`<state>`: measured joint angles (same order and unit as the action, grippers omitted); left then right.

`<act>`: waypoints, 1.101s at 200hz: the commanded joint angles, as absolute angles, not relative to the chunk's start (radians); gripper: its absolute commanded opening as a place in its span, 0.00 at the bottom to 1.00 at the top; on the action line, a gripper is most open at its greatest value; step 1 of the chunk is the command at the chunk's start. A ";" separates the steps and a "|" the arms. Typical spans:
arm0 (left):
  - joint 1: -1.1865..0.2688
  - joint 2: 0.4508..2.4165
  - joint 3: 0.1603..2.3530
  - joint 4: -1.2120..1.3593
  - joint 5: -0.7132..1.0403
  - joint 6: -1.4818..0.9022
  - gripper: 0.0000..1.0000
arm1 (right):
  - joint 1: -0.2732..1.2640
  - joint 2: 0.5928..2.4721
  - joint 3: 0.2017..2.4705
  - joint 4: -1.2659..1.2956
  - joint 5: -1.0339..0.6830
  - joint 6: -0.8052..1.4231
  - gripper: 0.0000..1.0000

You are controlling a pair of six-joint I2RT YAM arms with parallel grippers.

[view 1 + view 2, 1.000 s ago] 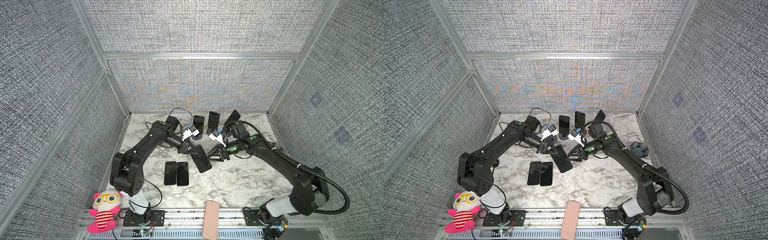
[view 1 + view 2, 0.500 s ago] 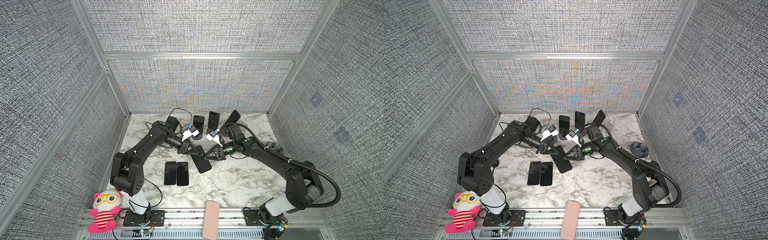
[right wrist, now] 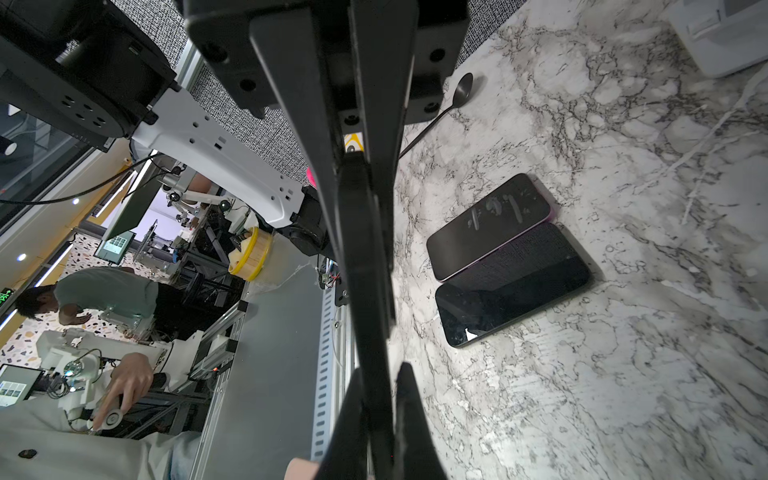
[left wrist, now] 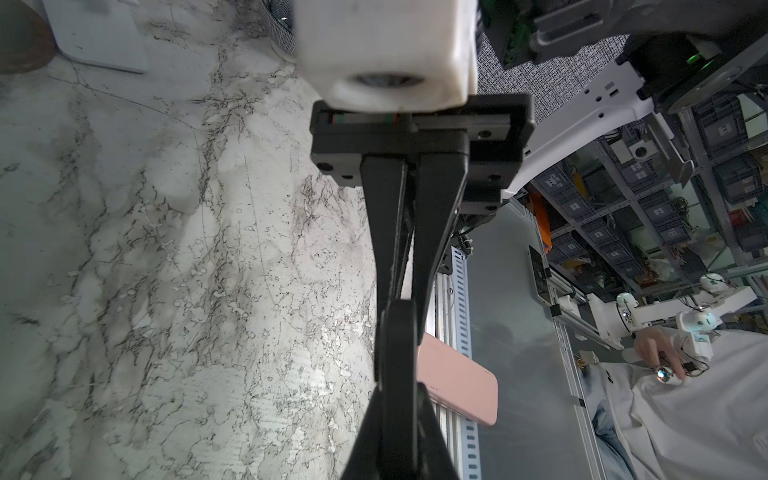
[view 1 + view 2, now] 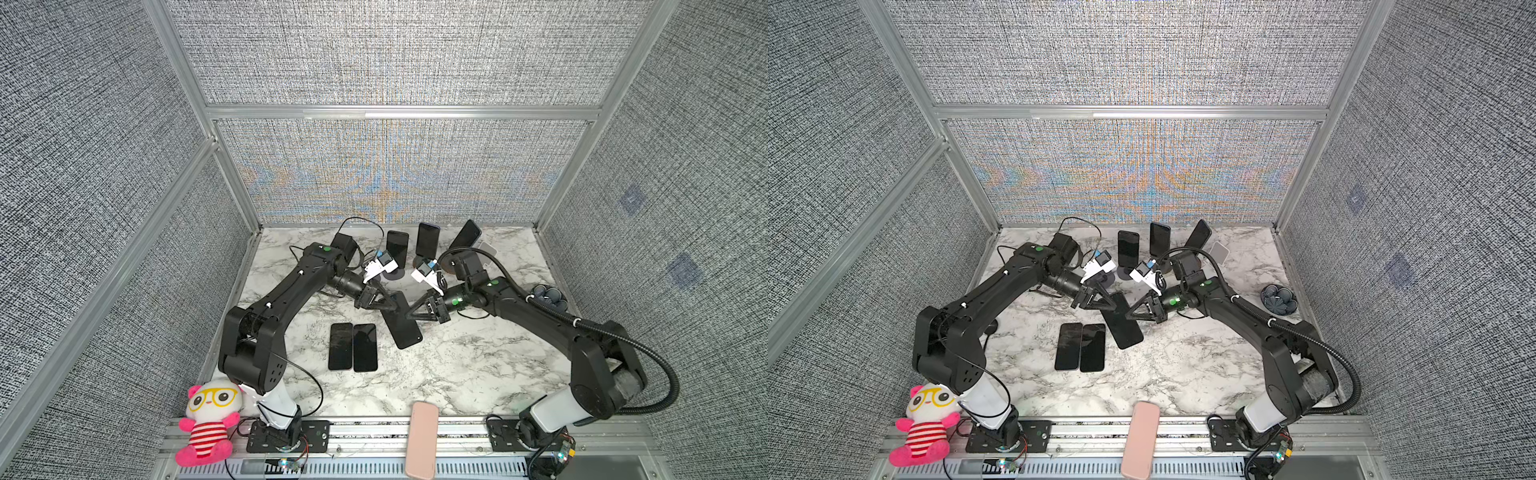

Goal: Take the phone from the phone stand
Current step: 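Grasp the black phone with the right gripper while the left gripper opens, then lower the black phone onto the table with the right gripper while the left arm withdraws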

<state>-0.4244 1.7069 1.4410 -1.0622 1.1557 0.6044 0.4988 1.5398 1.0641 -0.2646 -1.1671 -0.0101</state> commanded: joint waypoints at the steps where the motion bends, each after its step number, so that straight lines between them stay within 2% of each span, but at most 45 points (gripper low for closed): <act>1: -0.425 1.696 1.440 -1.014 1.169 0.605 0.02 | 0.502 1.534 1.062 -0.249 -1.165 0.031 0.00; 15: -0.425 1.696 1.437 -1.000 1.163 0.589 0.16 | 0.502 1.531 1.061 -0.243 -1.163 0.036 0.00; 34: -0.426 1.698 1.438 -0.993 1.157 0.572 0.47 | 0.502 1.528 1.058 -0.237 -1.155 0.045 0.00; 48: -0.425 1.693 1.440 -0.986 1.150 0.561 0.64 | 0.500 1.523 1.054 -0.237 -1.145 0.048 0.00; 87: -0.426 1.643 1.411 -0.922 1.076 0.510 0.87 | 0.475 1.492 1.023 -0.237 -1.093 0.082 0.00; 112: -0.426 1.606 1.379 -0.849 1.007 0.444 0.93 | 0.458 1.451 0.946 -0.180 -1.016 0.164 0.00; 132: -0.426 1.593 1.361 -0.793 0.942 0.385 0.95 | 0.457 1.427 0.853 -0.029 -0.959 0.334 0.00; 183: -0.424 1.622 1.374 -0.754 0.707 0.246 0.96 | 0.486 1.432 0.651 0.208 -0.757 0.688 0.00; 220: -0.424 1.633 1.385 -0.737 0.711 0.187 0.96 | 0.552 1.530 0.612 0.343 -0.699 0.854 0.00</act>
<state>-0.4240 1.6318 1.3724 -0.7773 0.7502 0.2535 0.5205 1.4868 0.6262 0.1722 -0.7486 0.6899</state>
